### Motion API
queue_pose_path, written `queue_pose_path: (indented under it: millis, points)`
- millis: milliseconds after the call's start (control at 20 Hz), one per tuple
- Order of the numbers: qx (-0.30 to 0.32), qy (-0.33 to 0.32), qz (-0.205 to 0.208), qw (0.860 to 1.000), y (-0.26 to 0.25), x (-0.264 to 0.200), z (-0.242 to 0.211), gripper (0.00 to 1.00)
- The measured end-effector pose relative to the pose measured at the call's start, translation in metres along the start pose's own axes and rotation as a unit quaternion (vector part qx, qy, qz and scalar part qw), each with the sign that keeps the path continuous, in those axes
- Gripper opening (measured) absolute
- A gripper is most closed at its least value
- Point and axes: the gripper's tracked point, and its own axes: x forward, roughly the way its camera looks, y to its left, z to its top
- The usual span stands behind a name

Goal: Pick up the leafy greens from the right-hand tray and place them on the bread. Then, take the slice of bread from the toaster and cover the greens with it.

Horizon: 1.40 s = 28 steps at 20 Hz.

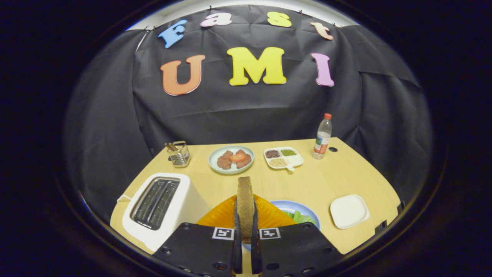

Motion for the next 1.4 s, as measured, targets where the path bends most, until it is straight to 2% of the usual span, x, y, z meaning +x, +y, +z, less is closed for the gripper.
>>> queue_pose_path:
  millis: [200,400,550,800,1100,1200,1300,1350,1400]
  points:
    - [-0.001,0.013,0.008,1.000,-0.015,0.017,-0.023,0.09]
    - [0.033,0.038,0.039,0.998,-0.025,0.030,-0.045,0.09]
    - [0.038,0.031,0.020,0.999,-0.053,0.037,-0.050,0.09]
    - [0.051,0.048,0.012,0.997,-0.080,0.047,-0.067,0.09]
    - [0.011,0.069,-0.011,0.998,-0.101,0.060,-0.093,0.10]
    - [0.003,0.075,-0.015,0.997,-0.105,0.061,-0.100,0.12]
    - [0.001,0.075,-0.008,0.997,-0.106,0.061,-0.100,0.23]
    - [0.003,0.075,-0.014,0.997,-0.111,0.062,-0.102,0.23]
    - [0.008,0.078,-0.013,0.997,-0.113,0.061,-0.102,0.32]
